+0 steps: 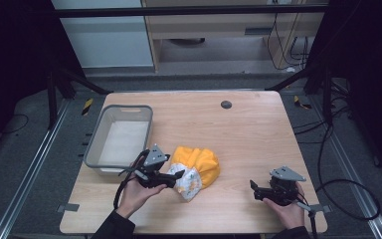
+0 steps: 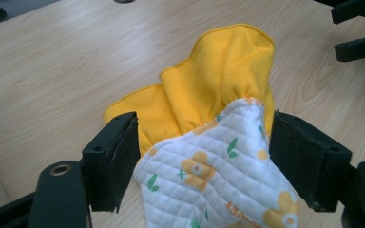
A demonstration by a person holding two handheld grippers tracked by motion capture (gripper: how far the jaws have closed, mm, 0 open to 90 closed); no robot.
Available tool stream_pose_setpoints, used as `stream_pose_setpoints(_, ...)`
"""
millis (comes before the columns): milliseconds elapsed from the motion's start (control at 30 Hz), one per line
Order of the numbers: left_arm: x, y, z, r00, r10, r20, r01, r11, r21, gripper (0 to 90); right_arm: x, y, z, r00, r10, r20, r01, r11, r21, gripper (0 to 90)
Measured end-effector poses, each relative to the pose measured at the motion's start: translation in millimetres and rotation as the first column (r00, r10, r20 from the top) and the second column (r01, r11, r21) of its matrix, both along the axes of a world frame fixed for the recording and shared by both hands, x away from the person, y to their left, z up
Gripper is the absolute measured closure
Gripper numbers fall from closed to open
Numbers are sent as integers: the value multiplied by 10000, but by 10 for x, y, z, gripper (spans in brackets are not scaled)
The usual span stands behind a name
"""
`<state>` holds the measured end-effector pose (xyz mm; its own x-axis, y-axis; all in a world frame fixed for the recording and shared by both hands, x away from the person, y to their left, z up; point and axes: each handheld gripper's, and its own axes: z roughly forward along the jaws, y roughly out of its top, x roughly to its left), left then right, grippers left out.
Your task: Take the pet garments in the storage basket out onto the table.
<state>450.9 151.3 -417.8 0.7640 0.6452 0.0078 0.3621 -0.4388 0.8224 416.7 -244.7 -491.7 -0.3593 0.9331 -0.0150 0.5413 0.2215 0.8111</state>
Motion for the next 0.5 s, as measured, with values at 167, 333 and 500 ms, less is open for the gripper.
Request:
stream_pose_setpoints(167, -74, 111, -44, 9997, 170, 202, -167, 9997, -165, 256, -1, 5, 0, 10000, 45, 23, -45, 10000, -48, 55)
stream_pose_setpoints(333, -127, 235, -105, 9989, 448, 126, -442, 9981, -433, 267, -3, 7, 0, 10000, 47, 23, -47, 10000, -60, 54)
stream_pose_setpoints(500, -167, 363, -190, 9970, 771, -4, -770, 9958, -499, 286, -6, 9, 0, 10000, 65, 32, -64, 10000, -72, 53)
